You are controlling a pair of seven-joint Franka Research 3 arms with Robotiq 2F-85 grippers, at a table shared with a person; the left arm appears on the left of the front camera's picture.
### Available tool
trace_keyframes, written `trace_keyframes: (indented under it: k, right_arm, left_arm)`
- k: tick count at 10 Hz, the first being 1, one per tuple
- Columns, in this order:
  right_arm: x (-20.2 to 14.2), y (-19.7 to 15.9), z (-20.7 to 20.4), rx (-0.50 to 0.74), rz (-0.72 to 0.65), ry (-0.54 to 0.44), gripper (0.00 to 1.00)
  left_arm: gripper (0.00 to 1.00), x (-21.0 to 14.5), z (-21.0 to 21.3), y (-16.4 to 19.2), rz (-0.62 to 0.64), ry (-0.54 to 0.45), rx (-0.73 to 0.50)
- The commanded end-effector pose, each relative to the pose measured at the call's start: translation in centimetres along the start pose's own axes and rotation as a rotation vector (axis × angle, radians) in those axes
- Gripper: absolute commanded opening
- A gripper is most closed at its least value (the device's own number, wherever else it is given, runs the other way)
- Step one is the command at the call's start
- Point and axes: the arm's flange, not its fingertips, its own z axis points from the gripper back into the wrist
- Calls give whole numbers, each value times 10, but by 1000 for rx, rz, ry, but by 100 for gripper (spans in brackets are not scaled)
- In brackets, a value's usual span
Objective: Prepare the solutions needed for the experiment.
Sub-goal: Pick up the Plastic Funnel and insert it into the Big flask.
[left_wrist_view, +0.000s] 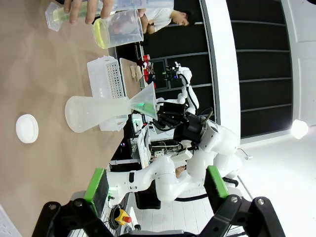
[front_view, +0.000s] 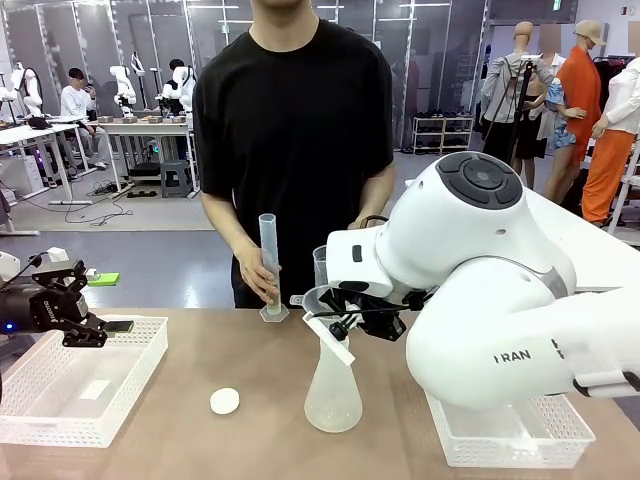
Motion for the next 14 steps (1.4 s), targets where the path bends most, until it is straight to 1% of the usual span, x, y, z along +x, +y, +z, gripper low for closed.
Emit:
trace_keyframes:
  k: [1,4,9,10,11,12,13,14]
  right_arm:
    - [-9,4,-4,-6,16,-30,5]
    - [-11,8,-10,8,5,-35,5]
    - [-13,14,-12,-10,8,-80,5]
    - [-12,15,-12,-16,17,-98,25]
    - [-11,15,-10,-13,14,-104,25]
    - [-11,15,-9,-7,13,-100,45]
    - [-10,16,-7,-8,13,-100,26]
    - [-9,17,-3,-12,16,-106,64]
  left_arm:
    - [100,0,0,-1,-5,0,-1]
    - [100,0,0,-1,-5,0,-1]
    - [100,0,0,-1,-5,0,-1]
    - [100,0,0,-1,-5,0,-1]
    - [100,0,0,-1,-5,0,-1]
    - [100,0,0,-1,-5,0,-1]
    - [100,0,0,-1,-5,0,-1]
    - [100,0,0,-1,-5,0,-1]
